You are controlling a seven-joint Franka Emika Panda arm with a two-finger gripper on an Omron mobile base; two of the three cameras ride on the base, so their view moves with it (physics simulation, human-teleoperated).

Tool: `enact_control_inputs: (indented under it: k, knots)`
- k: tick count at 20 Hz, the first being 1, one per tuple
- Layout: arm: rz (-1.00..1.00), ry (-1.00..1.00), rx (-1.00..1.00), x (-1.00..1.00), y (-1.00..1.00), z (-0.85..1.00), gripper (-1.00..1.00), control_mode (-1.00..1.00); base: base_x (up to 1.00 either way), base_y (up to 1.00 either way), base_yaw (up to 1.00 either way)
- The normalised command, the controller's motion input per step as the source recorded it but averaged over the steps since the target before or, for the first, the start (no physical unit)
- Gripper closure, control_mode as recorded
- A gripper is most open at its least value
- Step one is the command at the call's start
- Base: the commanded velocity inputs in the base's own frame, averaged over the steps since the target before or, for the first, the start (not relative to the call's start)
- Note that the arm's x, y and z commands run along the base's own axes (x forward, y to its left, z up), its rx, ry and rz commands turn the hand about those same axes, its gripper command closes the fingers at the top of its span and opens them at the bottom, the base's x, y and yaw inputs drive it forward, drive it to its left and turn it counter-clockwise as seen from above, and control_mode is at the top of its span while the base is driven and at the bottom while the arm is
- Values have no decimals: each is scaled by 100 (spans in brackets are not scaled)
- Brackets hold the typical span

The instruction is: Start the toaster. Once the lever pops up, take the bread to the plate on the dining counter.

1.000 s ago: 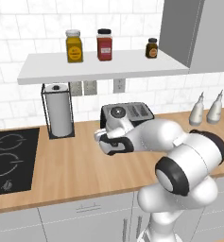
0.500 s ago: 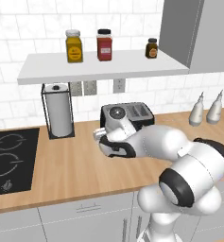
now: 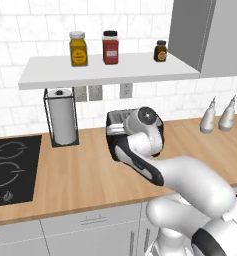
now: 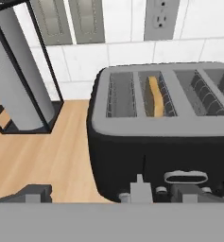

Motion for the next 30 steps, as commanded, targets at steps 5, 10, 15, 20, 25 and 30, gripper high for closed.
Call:
enact_control_inputs:
  k: [5,10,15,20,25,30]
  knots:
    - [0,4,11,-29,-21,100,-100,-100,0,0,0]
    - [0,6,5,-29,-29,80,-100,-100,0,0,0]
    - [0,1,0,-17,-22,26,-100,-100,0,0,0]
    - [0,0,-3,-1,0,1,-100,-100,0,0,0]
    - [0,0,0,0,0,0,-100,-100,0,0,0]
    - [0,0,0,0,0,0,-100,-100,0,0,0]
